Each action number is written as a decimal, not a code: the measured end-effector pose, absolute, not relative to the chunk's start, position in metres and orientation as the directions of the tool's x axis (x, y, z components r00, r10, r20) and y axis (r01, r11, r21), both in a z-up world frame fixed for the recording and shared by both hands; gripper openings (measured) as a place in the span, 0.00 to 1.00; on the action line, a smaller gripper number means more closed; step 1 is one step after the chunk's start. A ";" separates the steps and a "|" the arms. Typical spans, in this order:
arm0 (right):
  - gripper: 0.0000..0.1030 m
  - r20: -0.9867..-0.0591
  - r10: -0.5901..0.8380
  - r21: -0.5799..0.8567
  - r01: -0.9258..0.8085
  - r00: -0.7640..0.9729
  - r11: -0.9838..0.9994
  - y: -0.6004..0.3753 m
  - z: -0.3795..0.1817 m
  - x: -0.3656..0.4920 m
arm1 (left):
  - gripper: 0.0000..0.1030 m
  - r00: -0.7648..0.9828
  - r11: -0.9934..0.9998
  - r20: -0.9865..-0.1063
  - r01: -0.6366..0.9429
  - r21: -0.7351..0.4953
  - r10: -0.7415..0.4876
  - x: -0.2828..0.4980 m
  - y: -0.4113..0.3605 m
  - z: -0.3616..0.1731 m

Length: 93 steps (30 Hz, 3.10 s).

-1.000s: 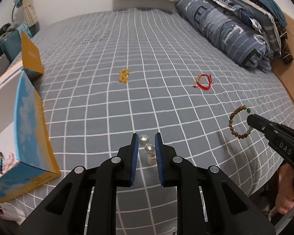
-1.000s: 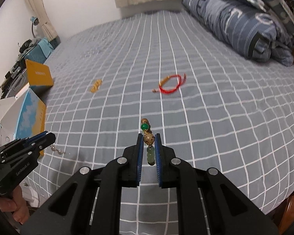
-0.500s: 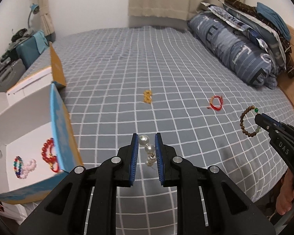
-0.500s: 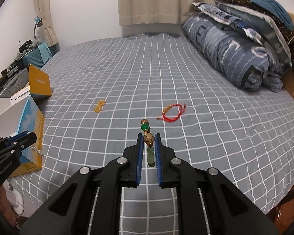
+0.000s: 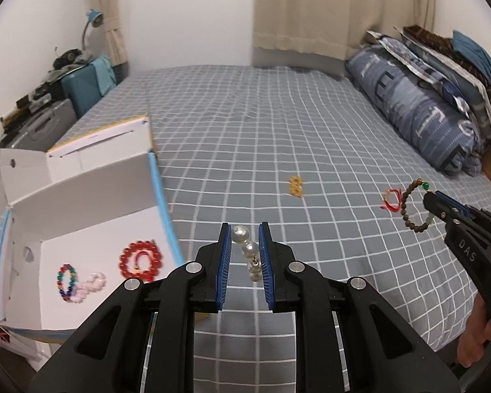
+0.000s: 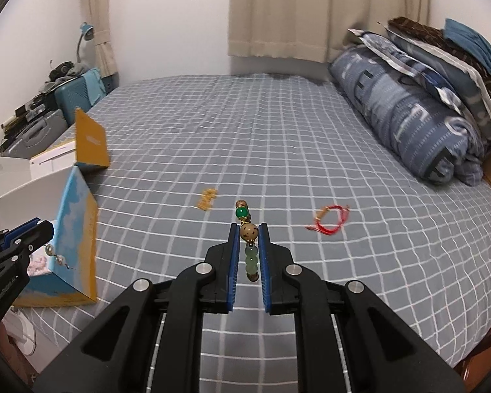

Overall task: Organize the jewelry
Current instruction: 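Carry the pearl and wooden bead bracelets over the box and lower them inside, then open both tools to drop the bracelets and move back over the bed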

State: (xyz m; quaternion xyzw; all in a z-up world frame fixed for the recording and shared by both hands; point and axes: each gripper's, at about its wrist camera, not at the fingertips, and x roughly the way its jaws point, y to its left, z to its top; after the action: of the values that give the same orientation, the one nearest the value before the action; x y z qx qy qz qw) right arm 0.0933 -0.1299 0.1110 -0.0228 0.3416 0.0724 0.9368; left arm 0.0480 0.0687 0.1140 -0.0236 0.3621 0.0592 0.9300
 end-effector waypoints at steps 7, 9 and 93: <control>0.11 -0.629 0.177 0.014 -0.216 0.757 0.976 -0.074 0.124 0.095 | 0.16 0.737 0.982 -0.662 -0.187 -0.008 0.135 0.034 0.110 0.125; 0.11 -0.625 0.200 0.020 -0.241 0.754 0.970 -0.057 0.127 0.095 | 0.16 0.736 0.979 -0.662 -0.202 -0.010 0.145 0.030 0.121 0.126; 0.93 -0.716 0.324 -0.027 -0.488 0.618 0.872 0.127 0.102 0.082 | 0.94 0.613 0.866 -0.721 -0.499 -0.034 0.325 -0.012 0.302 0.100</control>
State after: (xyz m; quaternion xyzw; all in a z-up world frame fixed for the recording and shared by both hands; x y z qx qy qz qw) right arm 0.0820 0.1267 0.1015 -0.1102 0.3731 0.2272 0.8927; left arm -0.0123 0.3023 0.1001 -0.1166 0.3744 0.2314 0.8903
